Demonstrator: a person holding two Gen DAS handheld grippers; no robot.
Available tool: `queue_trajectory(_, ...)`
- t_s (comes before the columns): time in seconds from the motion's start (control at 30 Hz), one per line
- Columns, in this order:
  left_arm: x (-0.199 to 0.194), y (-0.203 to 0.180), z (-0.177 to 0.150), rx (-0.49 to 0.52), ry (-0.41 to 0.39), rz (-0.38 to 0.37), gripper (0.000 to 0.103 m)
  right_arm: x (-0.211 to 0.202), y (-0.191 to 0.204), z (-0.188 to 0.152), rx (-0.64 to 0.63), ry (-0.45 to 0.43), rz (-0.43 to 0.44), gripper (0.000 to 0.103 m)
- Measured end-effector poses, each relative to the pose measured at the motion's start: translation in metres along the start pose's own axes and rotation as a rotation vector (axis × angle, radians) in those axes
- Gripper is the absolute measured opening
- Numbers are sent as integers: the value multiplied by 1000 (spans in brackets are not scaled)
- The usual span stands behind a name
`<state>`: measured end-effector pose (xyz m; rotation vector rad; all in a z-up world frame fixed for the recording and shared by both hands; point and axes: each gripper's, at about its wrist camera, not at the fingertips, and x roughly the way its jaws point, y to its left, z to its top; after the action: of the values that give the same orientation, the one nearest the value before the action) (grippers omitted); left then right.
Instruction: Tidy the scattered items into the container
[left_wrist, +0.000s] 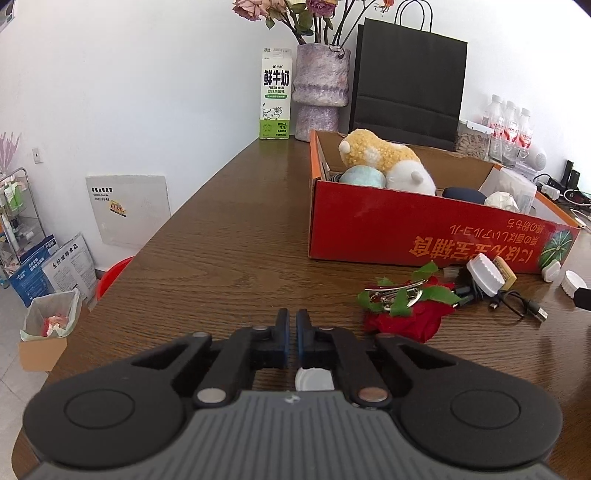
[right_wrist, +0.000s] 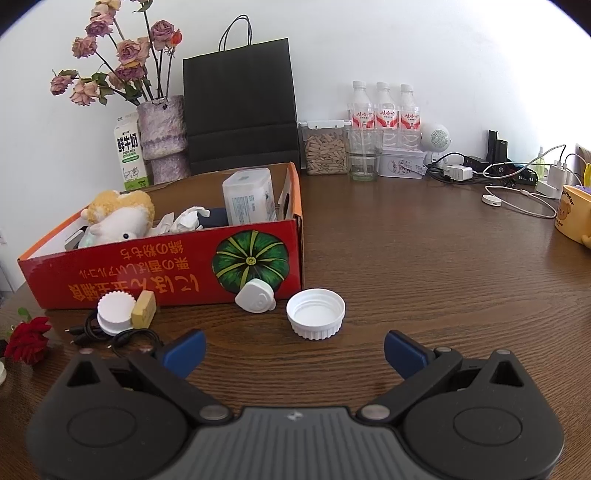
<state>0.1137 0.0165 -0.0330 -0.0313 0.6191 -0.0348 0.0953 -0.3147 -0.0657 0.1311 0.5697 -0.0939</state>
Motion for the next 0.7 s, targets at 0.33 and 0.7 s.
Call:
queue_trajectory(0.33,-22,5,0,-24,-27,-32,22,0,0,0,-1,3,0,103)
queue_trajectory(0.7,-51,-13,-34,44,15,-75,64,-41,30,-21,-129,-34,16,103)
